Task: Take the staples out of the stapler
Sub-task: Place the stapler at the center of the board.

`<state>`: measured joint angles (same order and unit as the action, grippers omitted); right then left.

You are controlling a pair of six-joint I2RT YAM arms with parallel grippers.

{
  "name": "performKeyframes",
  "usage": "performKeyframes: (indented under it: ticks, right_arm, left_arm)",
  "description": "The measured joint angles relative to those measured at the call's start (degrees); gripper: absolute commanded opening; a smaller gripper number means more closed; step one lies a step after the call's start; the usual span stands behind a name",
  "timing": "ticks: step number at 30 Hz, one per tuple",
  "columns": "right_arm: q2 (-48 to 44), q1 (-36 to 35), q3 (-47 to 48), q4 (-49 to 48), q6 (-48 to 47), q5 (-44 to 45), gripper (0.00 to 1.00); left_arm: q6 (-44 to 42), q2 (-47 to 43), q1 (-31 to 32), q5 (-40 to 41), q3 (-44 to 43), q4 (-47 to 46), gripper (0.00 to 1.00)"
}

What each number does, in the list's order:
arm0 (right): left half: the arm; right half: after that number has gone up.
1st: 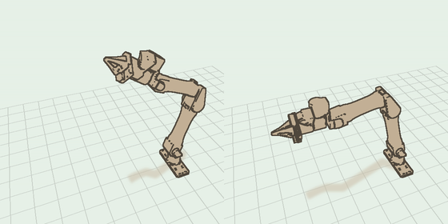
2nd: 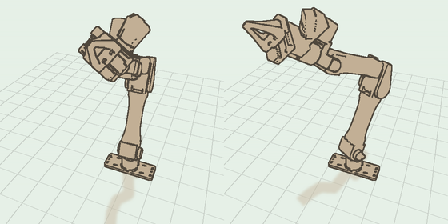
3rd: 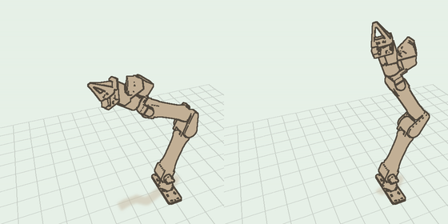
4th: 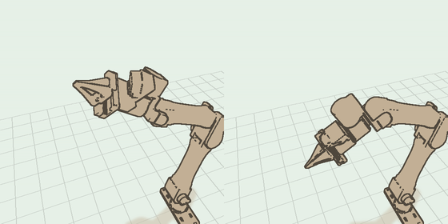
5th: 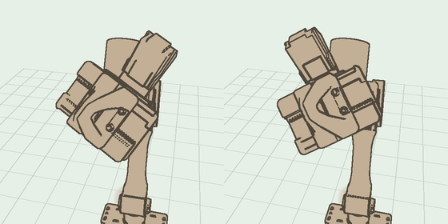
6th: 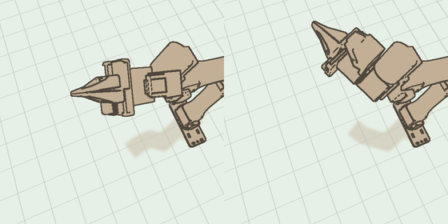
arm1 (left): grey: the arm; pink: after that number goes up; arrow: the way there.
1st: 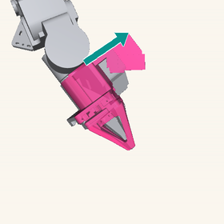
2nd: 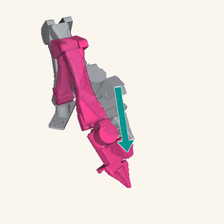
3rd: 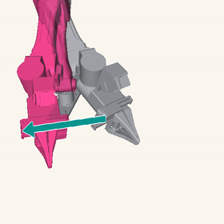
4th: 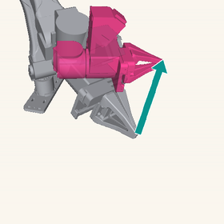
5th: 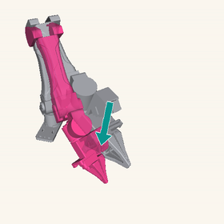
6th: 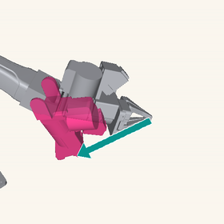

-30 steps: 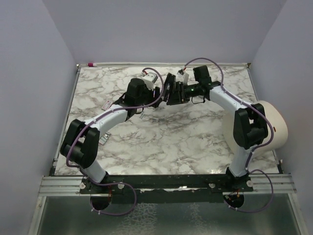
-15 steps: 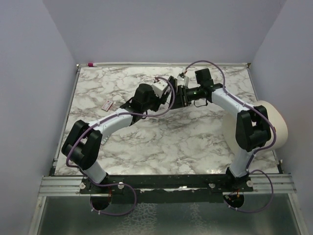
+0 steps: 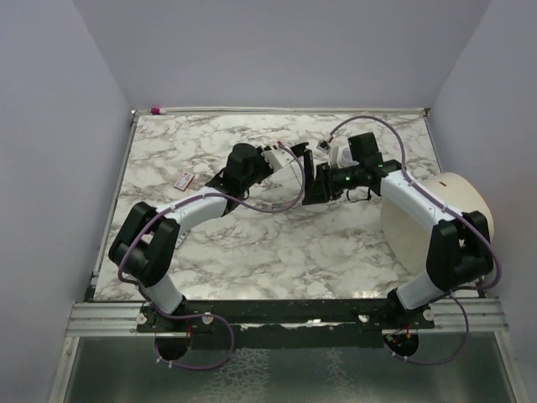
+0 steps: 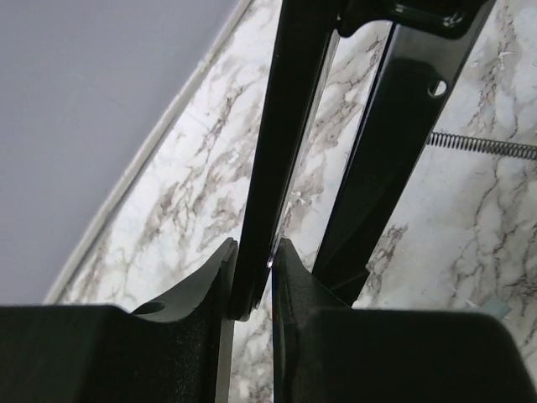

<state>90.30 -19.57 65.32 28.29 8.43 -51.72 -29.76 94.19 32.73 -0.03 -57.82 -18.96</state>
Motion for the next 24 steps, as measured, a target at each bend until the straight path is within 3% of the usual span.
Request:
performKeyframes:
  ticks: [16, 24]
  right_arm:
    - [-14.56, 0.15, -8.20, 7.98, -1.68, 8.85, 0.01]
    - [-13.29, -0.33, -6.19, 8.70, -0.28, 8.79, 0.01]
  left_arm:
    - [-20.90, 13.07, -3.04, -7.10, 0.87, -23.12, 0.00]
    - [-24.22, 9.16, -2.62, -5.42, 2.69, -22.84, 0.00]
